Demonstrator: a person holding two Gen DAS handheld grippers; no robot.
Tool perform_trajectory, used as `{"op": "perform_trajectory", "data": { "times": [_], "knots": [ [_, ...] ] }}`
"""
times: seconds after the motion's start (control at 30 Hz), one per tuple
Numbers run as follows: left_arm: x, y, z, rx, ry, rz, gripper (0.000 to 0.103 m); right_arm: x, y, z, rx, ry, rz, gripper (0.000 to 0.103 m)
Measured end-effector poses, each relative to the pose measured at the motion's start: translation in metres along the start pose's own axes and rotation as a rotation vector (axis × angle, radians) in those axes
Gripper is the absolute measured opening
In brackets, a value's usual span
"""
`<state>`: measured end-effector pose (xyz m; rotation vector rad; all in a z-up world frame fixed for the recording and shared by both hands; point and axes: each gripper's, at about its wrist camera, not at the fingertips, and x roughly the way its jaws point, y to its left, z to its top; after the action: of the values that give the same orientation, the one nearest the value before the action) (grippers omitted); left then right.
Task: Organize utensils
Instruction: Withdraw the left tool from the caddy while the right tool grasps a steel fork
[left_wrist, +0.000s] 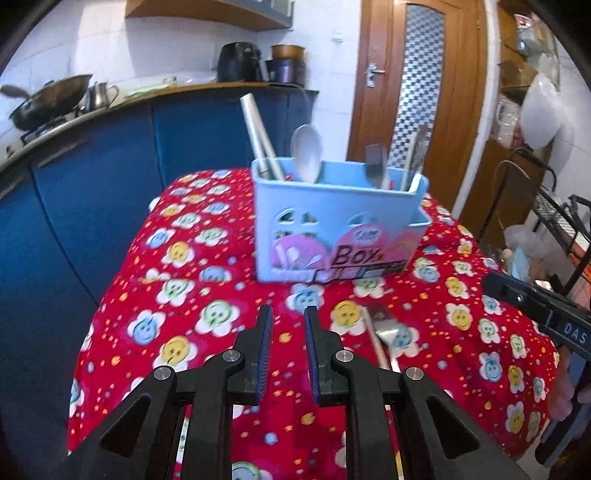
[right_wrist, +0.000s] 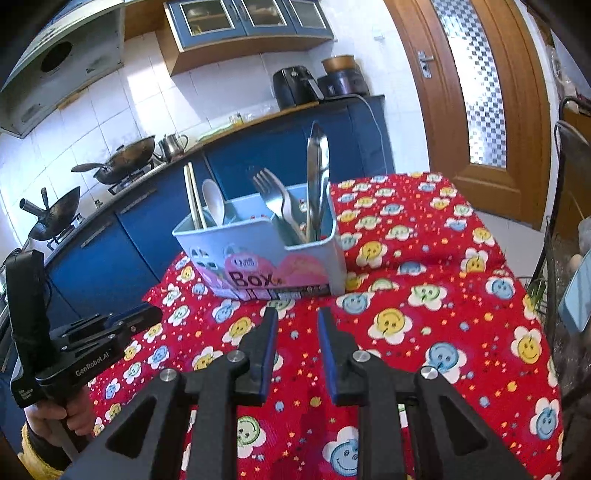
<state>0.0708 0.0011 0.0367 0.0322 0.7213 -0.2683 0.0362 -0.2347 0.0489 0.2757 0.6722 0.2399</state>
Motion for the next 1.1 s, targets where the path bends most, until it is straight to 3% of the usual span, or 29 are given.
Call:
{"op": "perform_trajectory", "data": {
  "times": [0.2, 0.8, 1.03, 1.1],
  "knots": [
    [0.006, 0.016, -0.01, -0.045, 0.039, 0.019, 0.017, 0.02, 0.007, -0.008, 0.022, 0.087, 0.056, 0.029],
    [0.007, 0.041, -0.022, -0.106, 0.057, 0.02, 0.017, 0.085, 0.019, -0.02, 0.123, 0.304, 0.154, 0.029],
    [0.01, 0.04, -0.023, -0.109, 0.067, 0.007, 0.017, 0.097, 0.01, -0.016, 0.186, 0.306, 0.214, 0.028],
    [0.01, 0.039, -0.024, -0.109, 0.071, -0.002, 0.017, 0.1, 0.008, -0.014, 0.201, 0.304, 0.223, 0.019]
  ]
}}
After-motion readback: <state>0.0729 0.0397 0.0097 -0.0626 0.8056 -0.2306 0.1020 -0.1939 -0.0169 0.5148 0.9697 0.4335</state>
